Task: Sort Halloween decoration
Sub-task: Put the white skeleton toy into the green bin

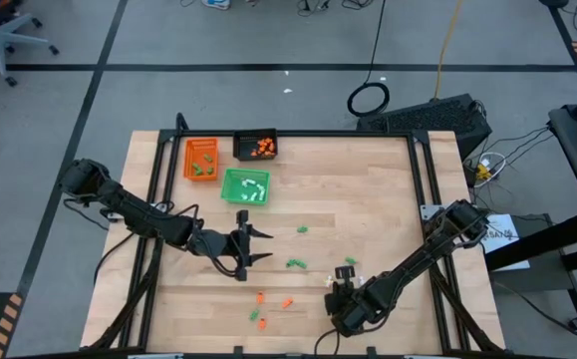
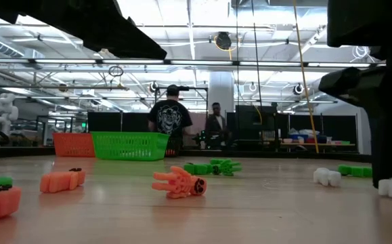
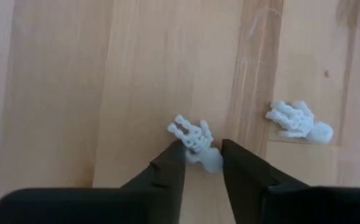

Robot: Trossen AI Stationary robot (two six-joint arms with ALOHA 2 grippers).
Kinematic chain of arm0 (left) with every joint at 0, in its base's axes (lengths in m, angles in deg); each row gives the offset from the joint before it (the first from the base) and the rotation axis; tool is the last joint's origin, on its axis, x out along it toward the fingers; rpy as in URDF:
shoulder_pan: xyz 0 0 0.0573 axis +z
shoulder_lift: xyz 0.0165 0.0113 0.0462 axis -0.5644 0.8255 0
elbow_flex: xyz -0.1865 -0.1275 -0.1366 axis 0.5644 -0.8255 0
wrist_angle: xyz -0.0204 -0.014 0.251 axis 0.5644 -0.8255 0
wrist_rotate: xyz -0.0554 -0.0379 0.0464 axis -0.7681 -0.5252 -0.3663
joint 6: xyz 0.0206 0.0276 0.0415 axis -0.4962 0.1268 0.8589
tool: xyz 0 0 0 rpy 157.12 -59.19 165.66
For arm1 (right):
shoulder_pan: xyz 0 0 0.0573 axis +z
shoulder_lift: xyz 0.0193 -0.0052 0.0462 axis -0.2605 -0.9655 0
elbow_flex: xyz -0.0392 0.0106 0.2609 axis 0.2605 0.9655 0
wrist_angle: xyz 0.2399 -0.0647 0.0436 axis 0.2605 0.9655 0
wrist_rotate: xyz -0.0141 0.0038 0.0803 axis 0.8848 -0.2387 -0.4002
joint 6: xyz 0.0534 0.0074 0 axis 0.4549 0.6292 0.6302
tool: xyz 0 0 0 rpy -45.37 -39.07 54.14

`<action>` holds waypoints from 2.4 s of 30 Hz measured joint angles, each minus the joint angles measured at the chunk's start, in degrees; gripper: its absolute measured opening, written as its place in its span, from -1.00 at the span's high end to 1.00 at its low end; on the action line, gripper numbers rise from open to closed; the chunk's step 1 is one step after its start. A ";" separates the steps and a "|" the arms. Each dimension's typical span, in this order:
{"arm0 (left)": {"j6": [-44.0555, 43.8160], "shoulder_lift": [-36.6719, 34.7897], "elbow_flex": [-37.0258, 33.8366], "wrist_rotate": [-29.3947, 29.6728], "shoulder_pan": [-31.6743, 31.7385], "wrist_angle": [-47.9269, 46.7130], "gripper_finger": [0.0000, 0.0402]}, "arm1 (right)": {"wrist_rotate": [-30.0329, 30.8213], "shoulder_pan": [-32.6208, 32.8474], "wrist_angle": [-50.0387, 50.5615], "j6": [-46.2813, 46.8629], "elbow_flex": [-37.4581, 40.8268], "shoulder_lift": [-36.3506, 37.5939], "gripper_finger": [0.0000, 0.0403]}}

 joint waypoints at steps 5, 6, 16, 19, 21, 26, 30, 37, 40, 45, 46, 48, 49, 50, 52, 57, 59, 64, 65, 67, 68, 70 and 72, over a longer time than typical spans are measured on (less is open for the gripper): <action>-0.13 0.00 0.00 0.00 0.00 0.00 -0.02 | -0.34 -0.04 -0.81 1.67 0.11 -0.07 0.81; -0.13 0.00 0.00 0.00 0.00 0.00 -0.02 | -0.34 -0.04 -0.96 1.96 0.13 -0.04 0.84; -2.86 0.00 0.00 0.00 -0.41 -0.04 -0.02 | 0.63 -0.10 -2.82 5.09 0.11 1.87 0.92; -3.21 0.00 0.00 0.00 -0.59 -0.22 -0.02 | 3.39 -0.15 -3.09 5.27 0.13 3.31 0.92; -3.19 0.00 0.00 0.00 -0.90 -0.21 -0.02 | 6.41 -0.15 -4.22 5.18 0.09 4.21 0.92; -3.18 0.00 0.00 0.00 -1.98 0.69 -0.02 | 19.95 0.29 -5.04 5.23 0.11 5.53 0.92; -1.83 -0.02 0.00 0.01 -2.65 3.76 -0.02 | 31.11 1.12 -10.71 1.22 0.09 5.53 0.92; -1.10 -0.02 0.00 0.02 -2.61 4.39 -0.02 | 47.97 1.42 -20.20 -11.78 0.07 5.53 0.92; -1.09 -0.02 0.00 0.02 -2.60 4.39 -0.02 | 52.71 1.36 -22.38 -16.98 0.04 5.53 0.92; -1.09 -0.02 0.00 0.02 -2.60 4.35 -0.02 | 55.54 1.22 -25.71 -26.20 0.02 5.53 0.92; -1.08 -0.02 0.00 0.02 -2.60 4.33 -0.02 | 55.56 1.22 -26.25 -27.47 0.02 5.53 0.92; -0.54 -0.02 0.00 0.02 -2.60 4.33 -0.02 | 55.48 1.25 -27.21 -29.47 0.02 5.53 0.92; -0.02 -0.02 0.00 0.02 -2.60 4.33 -0.02 | 55.46 1.25 -27.41 -30.07 0.02 5.55 0.92; 0.10 -0.02 0.00 0.02 -2.60 4.33 -0.02 | 55.46 1.27 -27.42 -30.24 0.02 5.57 0.92; 0.14 -0.02 0.00 0.03 -2.58 4.33 -0.02 | 55.45 1.25 -27.39 -30.36 0.02 5.57 0.92; 1.71 -0.02 0.00 0.04 -2.58 4.33 -0.02 | 55.41 1.25 -27.39 -31.55 0.02 5.60 0.92; 1.98 -0.02 0.00 0.04 -2.56 4.35 -0.02 | 55.41 1.25 -27.39 -32.79 0.02 5.60 0.92; 1.99 -0.02 0.00 0.04 -1.69 4.35 -0.02 | 55.37 1.25 -27.37 -38.78 0.00 5.62 0.92; 1.99 -0.02 0.00 0.04 -1.49 4.34 -0.02 | 55.31 1.25 -27.37 -40.29 0.00 5.62 0.92; 1.99 -0.02 0.00 0.04 -1.06 4.34 -0.02 | 55.04 1.25 -27.37 -43.42 0.00 5.62 0.92; 1.99 -0.02 0.00 0.04 -0.90 4.35 -0.02 | 55.04 1.25 -27.35 -44.76 0.00 5.62 0.92; 1.99 -0.02 0.00 0.04 -0.66 4.33 -0.02 | 55.02 1.27 -27.35 -46.79 0.00 5.64 0.91; 1.99 -0.02 0.00 0.04 -0.59 4.33 -0.02 | 55.04 1.25 -27.35 -48.24 0.00 5.64 0.90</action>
